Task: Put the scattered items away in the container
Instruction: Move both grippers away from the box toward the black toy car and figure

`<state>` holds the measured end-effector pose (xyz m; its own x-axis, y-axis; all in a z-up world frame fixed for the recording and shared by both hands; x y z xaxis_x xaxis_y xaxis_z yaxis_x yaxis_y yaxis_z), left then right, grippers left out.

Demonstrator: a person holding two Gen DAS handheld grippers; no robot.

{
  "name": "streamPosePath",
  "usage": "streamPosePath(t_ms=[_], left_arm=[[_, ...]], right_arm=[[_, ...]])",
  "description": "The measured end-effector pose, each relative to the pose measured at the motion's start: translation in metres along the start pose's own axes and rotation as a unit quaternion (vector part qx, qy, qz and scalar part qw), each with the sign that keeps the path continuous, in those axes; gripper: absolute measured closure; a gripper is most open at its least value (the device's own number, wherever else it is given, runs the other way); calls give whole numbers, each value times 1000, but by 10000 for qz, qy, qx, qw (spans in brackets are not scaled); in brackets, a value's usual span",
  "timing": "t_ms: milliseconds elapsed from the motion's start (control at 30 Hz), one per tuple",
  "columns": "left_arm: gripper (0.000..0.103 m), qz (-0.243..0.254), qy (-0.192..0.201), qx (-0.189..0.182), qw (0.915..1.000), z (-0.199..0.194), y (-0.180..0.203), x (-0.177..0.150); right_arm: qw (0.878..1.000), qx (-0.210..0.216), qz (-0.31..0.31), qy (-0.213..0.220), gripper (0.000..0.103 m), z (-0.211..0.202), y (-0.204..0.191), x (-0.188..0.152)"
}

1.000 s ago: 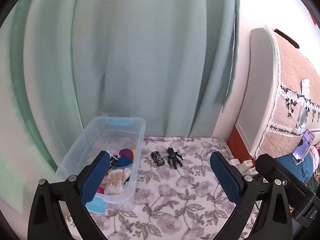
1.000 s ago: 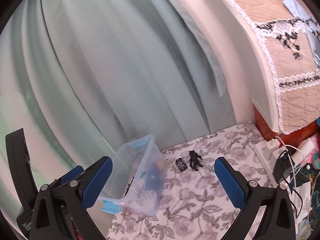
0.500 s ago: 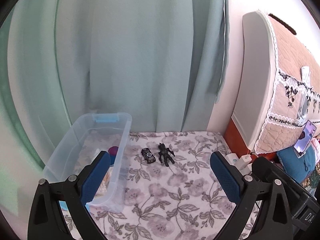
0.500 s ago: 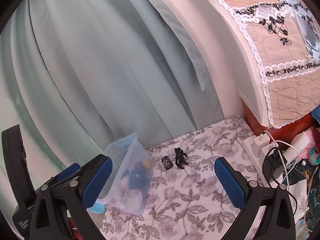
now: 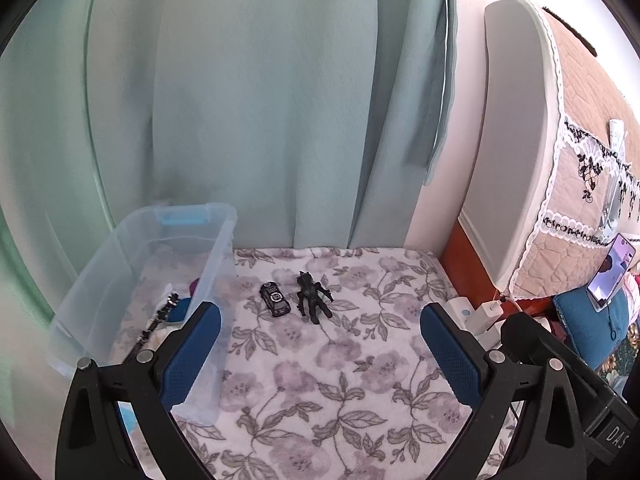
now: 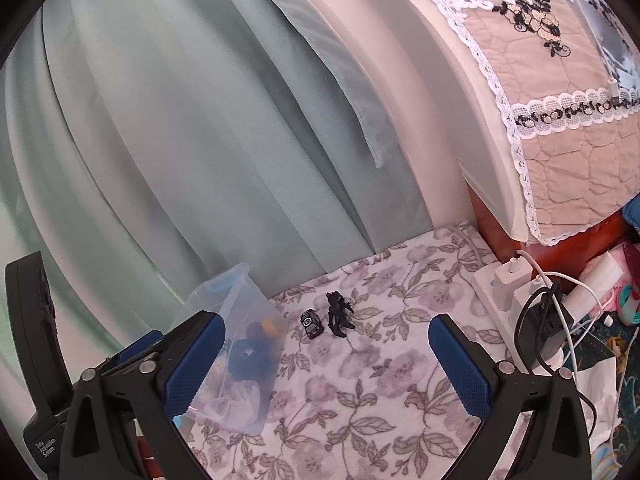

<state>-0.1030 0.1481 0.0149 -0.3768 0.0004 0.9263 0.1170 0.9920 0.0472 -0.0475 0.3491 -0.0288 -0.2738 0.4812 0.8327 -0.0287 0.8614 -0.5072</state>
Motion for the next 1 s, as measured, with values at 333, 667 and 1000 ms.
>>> streamPosePath(t_ms=[333, 667, 1000], left_arm=[[3, -202, -164, -140, 9996, 34, 3, -15], [3, -419, -216, -212, 9987, 77, -3, -23], [3, -696, -449, 23, 9966, 122, -13, -41]], right_arm=[[9998, -129, -108, -106, 0, 26, 16, -4], [9988, -23, -282, -391, 0, 72, 27, -7], [9961, 135, -418, -769, 0, 124, 37, -14]])
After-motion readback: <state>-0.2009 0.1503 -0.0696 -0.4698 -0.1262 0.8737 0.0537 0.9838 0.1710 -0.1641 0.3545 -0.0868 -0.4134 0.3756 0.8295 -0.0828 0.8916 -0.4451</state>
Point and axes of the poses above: each gripper's, at about its wrist camera, not at the fingertips, and z roughly the way its jaws point, y to its right, x to its top, the point moved 4 cm from there along z, roughly the way its jaws point, and after that the axes turned 15 degrees about y, right-handed, at the moved point
